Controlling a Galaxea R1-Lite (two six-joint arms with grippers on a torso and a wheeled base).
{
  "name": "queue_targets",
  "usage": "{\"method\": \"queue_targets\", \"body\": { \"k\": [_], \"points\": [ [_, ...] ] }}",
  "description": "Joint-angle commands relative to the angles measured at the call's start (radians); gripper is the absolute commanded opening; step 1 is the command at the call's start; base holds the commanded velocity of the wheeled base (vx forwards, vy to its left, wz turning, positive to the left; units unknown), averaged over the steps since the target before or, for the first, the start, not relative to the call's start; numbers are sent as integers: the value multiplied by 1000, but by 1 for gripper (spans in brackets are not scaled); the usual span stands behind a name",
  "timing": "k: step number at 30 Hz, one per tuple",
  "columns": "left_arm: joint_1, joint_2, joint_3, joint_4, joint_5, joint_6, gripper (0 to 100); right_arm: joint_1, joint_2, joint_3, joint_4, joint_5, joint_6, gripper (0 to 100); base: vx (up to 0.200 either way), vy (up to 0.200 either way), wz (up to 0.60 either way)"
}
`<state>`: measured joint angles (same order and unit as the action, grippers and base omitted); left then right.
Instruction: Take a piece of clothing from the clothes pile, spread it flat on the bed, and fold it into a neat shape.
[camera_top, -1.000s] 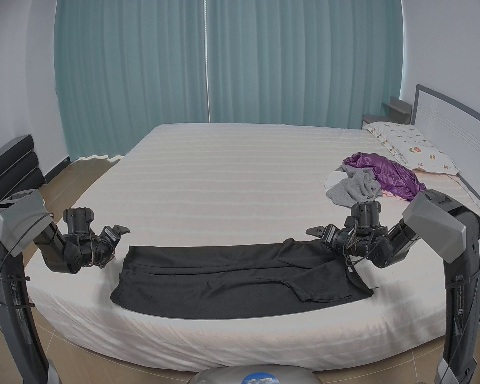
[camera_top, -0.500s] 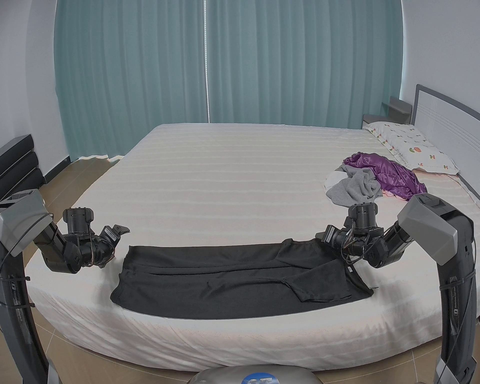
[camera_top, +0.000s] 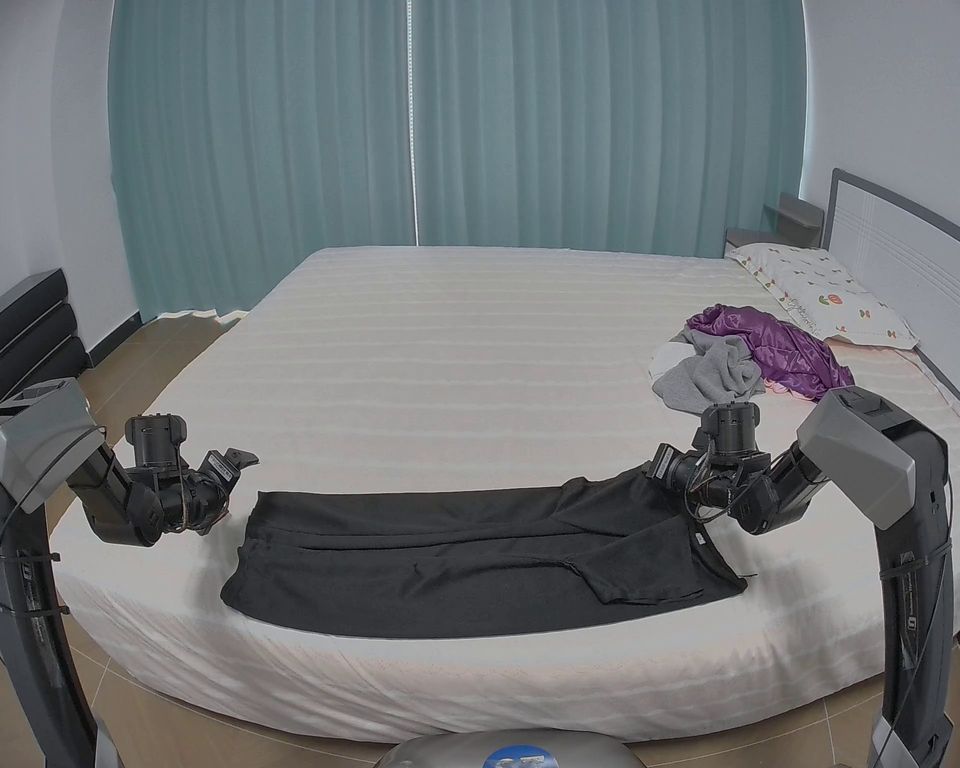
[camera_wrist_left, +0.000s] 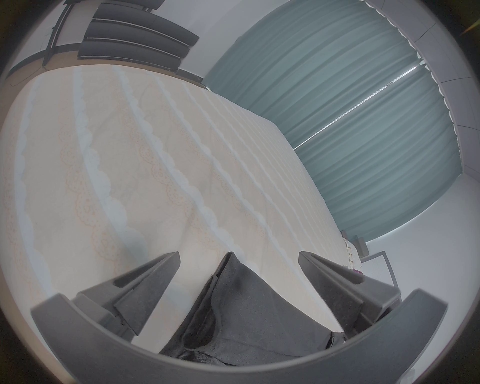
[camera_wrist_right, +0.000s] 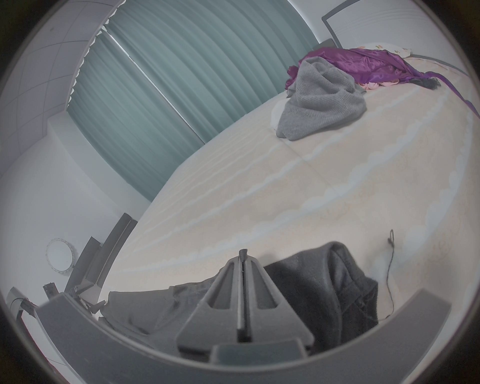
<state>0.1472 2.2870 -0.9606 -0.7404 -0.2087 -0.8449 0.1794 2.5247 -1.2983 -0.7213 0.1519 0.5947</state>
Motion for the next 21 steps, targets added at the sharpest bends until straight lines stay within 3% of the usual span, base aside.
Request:
{"method": "queue_targets", "body": {
  "k": [1,8,9,14,21],
  "points": [
    [0,2,-1,0,2,0,100,5,-3,2,-27,0,-1,0,0,0,0],
    [0,0,0,1,0,0,100,6,9,2,-37,-2,-9,0,0,0,0],
    [0,0,0,1,0,0,100,6,11,4,-41,-2,-9,100,0,0,0],
    [-2,-11,7,1,0,0,100,2,-18,28,-44,0,5,100,0,0,0],
    [-2,-106,68,1,0,0,100,-14,-193,304,-164,3,126,100,0,0,0]
  ]
}}
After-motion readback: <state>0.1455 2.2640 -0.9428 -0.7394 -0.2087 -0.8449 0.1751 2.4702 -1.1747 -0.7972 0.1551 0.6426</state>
